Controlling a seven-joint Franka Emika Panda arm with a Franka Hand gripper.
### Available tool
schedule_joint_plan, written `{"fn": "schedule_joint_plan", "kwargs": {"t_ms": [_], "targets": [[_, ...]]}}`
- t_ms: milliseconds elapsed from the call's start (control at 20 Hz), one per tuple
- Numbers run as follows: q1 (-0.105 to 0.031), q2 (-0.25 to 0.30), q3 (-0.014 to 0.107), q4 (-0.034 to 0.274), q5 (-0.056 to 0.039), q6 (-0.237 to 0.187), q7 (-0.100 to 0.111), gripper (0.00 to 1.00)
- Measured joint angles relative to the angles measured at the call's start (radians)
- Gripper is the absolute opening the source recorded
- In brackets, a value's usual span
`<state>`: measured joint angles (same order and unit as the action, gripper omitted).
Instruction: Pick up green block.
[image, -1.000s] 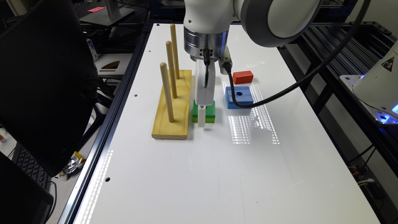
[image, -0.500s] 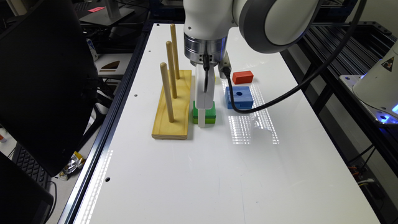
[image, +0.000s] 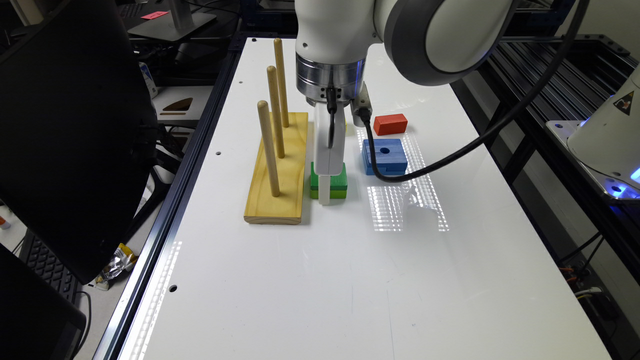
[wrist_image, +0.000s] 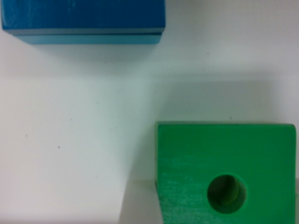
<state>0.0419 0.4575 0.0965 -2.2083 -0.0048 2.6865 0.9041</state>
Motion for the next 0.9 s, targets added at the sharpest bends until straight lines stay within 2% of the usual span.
{"fn": "schedule_joint_plan", "kwargs": {"t_ms": [250,450,750,900], "targets": [[-0.001,-0.026,-0.001,0.0,0.0,-0.017,0.0,0.0],[-0.001,-0.098,-0.001,-0.002,0.0,-0.09,0.0,0.0],[-0.001,-0.151,0.0,-0.004,0.0,-0.137,0.0,0.0],[-0.001,-0.204,0.0,-0.004,0.0004,-0.19,0.0,0.0]]}}
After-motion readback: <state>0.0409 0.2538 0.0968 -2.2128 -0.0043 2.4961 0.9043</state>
